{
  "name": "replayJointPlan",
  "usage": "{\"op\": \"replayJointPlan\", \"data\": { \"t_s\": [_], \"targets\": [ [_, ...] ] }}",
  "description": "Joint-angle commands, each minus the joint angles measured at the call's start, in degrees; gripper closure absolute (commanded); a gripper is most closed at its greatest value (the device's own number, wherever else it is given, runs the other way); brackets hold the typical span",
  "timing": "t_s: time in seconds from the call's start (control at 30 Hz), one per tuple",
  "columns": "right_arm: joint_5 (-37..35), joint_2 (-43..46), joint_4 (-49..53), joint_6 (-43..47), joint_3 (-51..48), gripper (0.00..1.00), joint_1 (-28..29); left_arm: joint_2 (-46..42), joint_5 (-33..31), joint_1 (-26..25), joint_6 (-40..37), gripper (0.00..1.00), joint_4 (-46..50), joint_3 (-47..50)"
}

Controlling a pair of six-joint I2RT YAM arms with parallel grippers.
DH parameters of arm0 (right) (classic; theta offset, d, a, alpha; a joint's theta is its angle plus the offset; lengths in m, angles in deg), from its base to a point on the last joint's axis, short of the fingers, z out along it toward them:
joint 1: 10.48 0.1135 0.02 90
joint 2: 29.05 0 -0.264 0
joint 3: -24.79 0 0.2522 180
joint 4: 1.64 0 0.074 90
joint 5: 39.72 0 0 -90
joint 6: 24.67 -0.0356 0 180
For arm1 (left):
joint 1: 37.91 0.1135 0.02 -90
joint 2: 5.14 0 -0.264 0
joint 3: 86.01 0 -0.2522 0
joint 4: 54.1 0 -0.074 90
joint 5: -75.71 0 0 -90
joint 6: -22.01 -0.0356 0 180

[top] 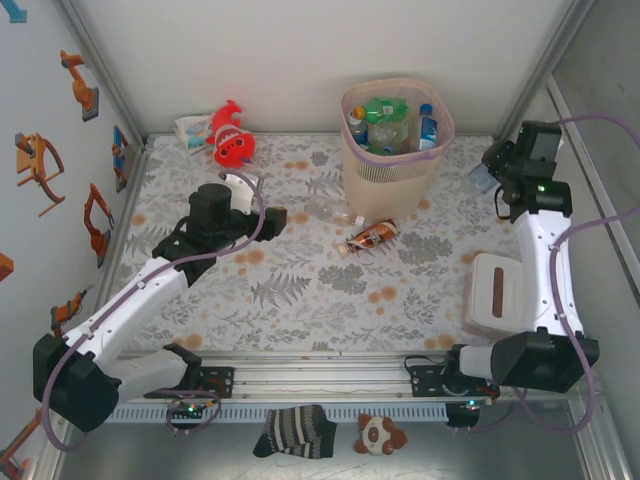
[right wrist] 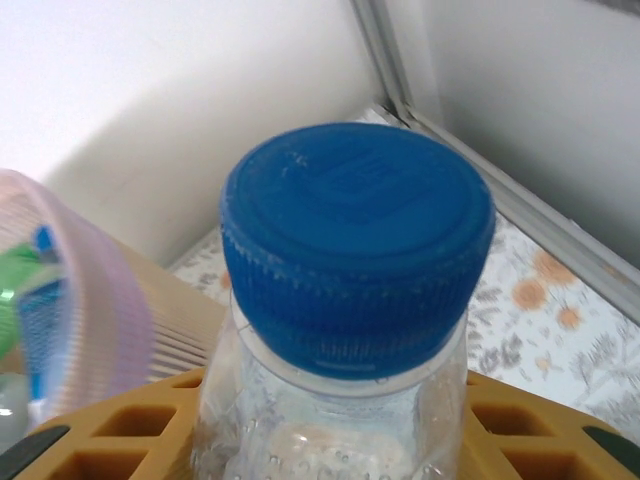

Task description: Put the plastic bottles in the bin

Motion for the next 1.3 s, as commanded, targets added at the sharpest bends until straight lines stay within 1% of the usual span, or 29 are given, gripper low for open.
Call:
{"op": "replayJointPlan", "data": {
  "t_s": [0.0,0.2,0.43,0.57,0.7,0.9,1.03,1.17,1.27],
  "targets": [
    [2.34,-0.4,0.07,2.05,4.82,0.6,1.4,-0.17,0.82,0.28,0.48,0.16,-1.38,-1.63],
    [5.11,-1.95,-0.71,-0.06,10.68,0.62,4.57,-0.4,0.69,0.31,0.49,0.16,-1.25,-1.28],
    [5.7,-7.92,-0.07,0.71,20.62,0.62,10.8,-0.28,0.85,0.28,0.35,0.16,-1.26,-1.63],
    [5.07,-13.18,2.6,3.79,27.13,0.62,13.92,-0.74,0.74,0.29,0.45,0.16,-1.07,-1.3],
    [6.8,-18.31,4.76,7.48,32.44,0.62,15.58,-1.46,0.14,0.25,0.41,0.16,-0.82,-0.84],
    [8.62,-27.79,12.61,16.16,44.04,0.62,17.41,-1.85,-0.13,0.24,0.15,0.16,-0.34,-1.19],
    [10.15,-33.23,18.69,21.64,51.19,0.64,17.68,-2.1,-0.37,0.3,0.08,0.16,0.06,-1.28],
    [11.43,-36.81,23.37,25.46,55.26,0.64,17.75,-2.4,-0.69,0.24,-0.12,0.16,0.59,-1.53],
    [12.62,-37.91,24.17,26.05,55.03,0.65,17.76,-2.52,-0.91,0.24,-0.2,0.16,0.67,-1.46]
  ]
}}
